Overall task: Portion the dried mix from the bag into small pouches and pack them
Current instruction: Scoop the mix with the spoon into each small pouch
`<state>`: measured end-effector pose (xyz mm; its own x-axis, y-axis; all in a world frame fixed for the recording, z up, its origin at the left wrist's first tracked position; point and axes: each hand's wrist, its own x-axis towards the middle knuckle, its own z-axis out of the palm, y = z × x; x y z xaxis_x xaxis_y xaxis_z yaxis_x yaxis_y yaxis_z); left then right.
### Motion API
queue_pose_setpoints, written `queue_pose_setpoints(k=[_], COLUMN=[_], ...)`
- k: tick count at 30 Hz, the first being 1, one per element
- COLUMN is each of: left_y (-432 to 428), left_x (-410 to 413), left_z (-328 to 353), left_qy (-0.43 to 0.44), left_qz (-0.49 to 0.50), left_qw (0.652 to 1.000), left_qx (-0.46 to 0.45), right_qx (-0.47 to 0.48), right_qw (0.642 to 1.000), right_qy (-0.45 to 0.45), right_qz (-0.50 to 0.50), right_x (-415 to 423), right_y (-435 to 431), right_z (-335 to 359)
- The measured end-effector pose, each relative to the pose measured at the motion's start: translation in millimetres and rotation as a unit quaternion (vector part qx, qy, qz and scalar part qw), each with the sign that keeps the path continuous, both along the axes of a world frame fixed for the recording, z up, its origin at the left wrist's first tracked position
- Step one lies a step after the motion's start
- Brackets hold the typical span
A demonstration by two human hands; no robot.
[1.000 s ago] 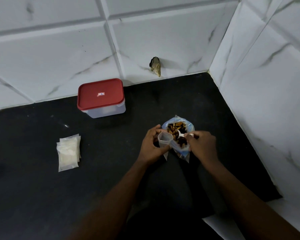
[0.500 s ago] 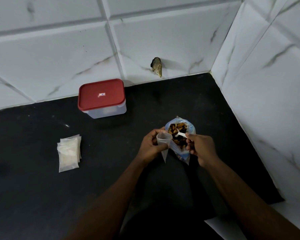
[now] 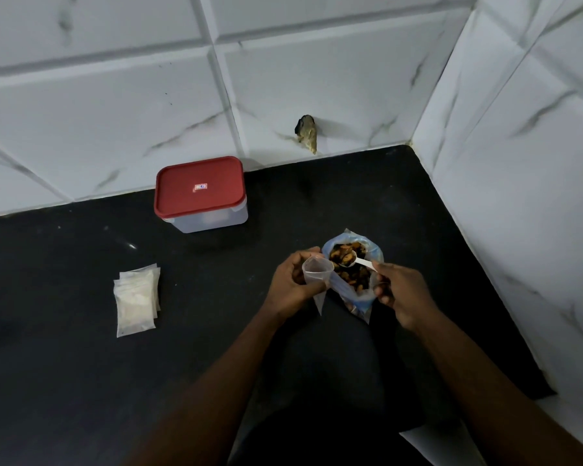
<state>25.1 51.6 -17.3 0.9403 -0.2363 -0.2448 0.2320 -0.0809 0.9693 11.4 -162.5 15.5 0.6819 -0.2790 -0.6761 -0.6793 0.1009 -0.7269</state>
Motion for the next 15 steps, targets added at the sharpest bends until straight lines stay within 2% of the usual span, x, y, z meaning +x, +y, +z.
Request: queue_pose_setpoints(k=[7, 15], left_y=[1.6, -5.0], left_x=[0.4, -6.2], left_z=[5.2, 6.7], left_qy=[-0.067, -0.079], left_qz=[-0.004, -0.004], left_qw=[0.996, 0.993], left_qx=[0.058, 0.088], right_qx=[0.041, 0.114], right_qw=[0.999, 0.988], right_qy=[-0.023, -0.086], right_qz=[0.001, 0.058], right_x=[-6.7, -13.0], right_y=[-14.5, -12.7], right_z=[5.1, 28.9])
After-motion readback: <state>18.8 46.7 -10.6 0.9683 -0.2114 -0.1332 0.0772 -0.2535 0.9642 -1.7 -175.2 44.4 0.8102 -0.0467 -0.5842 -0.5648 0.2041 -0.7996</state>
